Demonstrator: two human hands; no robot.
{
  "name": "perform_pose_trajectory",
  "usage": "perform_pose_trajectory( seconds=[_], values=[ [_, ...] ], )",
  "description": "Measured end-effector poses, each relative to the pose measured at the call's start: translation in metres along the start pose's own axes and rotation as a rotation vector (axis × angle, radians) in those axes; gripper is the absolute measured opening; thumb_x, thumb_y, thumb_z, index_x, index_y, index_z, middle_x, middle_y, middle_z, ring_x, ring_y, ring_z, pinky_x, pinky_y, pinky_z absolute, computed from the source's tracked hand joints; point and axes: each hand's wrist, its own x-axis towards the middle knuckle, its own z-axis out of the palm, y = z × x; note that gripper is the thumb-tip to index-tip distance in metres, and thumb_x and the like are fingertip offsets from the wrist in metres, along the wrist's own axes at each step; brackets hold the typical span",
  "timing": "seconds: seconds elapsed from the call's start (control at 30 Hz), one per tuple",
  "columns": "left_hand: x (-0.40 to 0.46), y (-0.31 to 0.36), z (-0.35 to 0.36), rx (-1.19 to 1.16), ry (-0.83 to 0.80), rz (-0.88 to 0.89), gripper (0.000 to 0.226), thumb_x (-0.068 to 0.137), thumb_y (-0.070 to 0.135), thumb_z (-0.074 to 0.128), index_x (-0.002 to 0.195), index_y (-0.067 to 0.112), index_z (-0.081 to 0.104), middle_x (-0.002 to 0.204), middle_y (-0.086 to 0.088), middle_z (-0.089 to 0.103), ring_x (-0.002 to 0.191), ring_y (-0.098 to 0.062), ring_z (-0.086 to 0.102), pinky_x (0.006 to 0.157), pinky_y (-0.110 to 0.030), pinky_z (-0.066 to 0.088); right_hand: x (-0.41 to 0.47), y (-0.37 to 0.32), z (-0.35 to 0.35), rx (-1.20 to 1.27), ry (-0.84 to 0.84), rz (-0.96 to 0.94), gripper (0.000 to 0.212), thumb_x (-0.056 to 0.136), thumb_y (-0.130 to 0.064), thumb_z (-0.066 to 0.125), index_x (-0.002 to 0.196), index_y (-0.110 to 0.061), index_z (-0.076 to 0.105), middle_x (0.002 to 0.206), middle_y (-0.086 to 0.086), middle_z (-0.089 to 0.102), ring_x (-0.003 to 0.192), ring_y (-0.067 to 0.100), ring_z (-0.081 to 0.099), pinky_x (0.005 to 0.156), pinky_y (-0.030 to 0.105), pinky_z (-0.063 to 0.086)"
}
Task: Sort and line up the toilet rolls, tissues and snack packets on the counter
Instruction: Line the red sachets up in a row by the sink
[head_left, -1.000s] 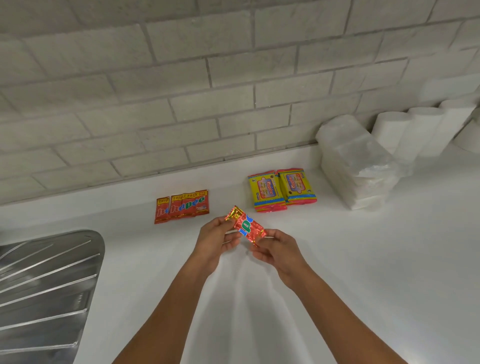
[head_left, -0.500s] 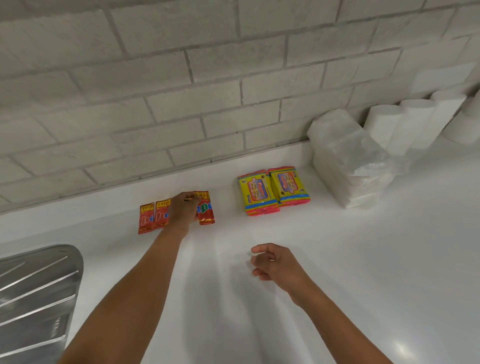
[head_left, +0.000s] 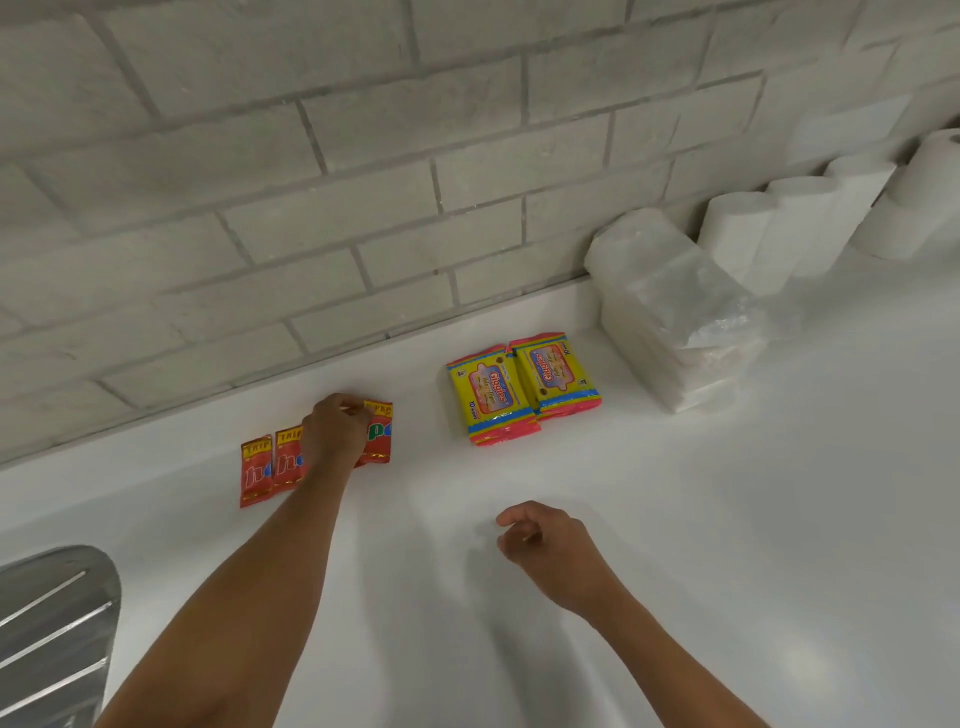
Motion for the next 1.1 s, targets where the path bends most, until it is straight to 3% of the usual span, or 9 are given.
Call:
perform_pose_trajectory(
  seconds=[0.27, 0.47, 0.77, 0.93, 1.1],
  values=[
    [-0.012, -0.008, -0.002, 0.129, 0.032, 0.192, 0.023, 0.094, 0.026, 0.059, 0.112, 0.018, 0.071, 0.107, -0.008, 0.070, 0.091, -0.025, 0.065, 0.064, -0.032, 0.048, 0.003, 0.003, 0.001, -0.027, -0.018, -0.023, 0.013, 0.089, -0.019, 0.067, 0.096, -0.030, 0.068, 0.084, -0.006, 0.070, 0.072, 0.004, 0.062, 0.064, 0.011, 0.048],
    [-0.035, -0.011, 0.005, 0.310, -0.072, 0.260, 0.028, 0.094, 0.028, 0.057, 0.118, 0.021, 0.070, 0.123, -0.007, 0.062, 0.114, -0.033, 0.054, 0.084, -0.042, 0.050, 0.003, 0.004, 0.002, -0.055, -0.010, -0.052, 0.014, 0.089, -0.020, 0.067, 0.093, -0.033, 0.066, 0.081, -0.009, 0.069, 0.072, 0.004, 0.063, 0.067, 0.012, 0.048],
    [-0.041, -0.014, 0.014, 0.448, -0.111, 0.275, 0.041, 0.099, 0.041, 0.047, 0.134, 0.022, 0.057, 0.130, -0.008, 0.054, 0.121, -0.034, 0.049, 0.084, -0.045, 0.052, 0.002, 0.008, 0.001, -0.060, -0.002, -0.057, 0.014, 0.089, -0.017, 0.066, 0.095, -0.030, 0.068, 0.080, -0.009, 0.068, 0.069, 0.003, 0.061, 0.066, 0.011, 0.048],
    [-0.046, -0.018, 0.012, 0.374, -0.088, 0.305, 0.041, 0.100, 0.039, 0.047, 0.137, 0.023, 0.056, 0.133, -0.007, 0.054, 0.123, -0.034, 0.048, 0.090, -0.046, 0.050, 0.006, 0.005, 0.004, -0.092, -0.006, -0.061, 0.011, 0.089, -0.022, 0.065, 0.097, -0.030, 0.068, 0.081, -0.013, 0.066, 0.072, 0.002, 0.061, 0.070, 0.013, 0.048],
    [-0.056, -0.041, -0.004, 0.208, -0.011, 0.324, 0.035, 0.098, 0.033, 0.053, 0.132, 0.026, 0.060, 0.133, -0.002, 0.058, 0.122, -0.030, 0.054, 0.093, -0.045, 0.053, 0.021, -0.013, 0.023, -0.156, -0.054, -0.116, 0.013, 0.089, -0.026, 0.068, 0.102, -0.029, 0.068, 0.094, -0.011, 0.068, 0.087, 0.007, 0.066, 0.087, 0.028, 0.055]
  ],
)
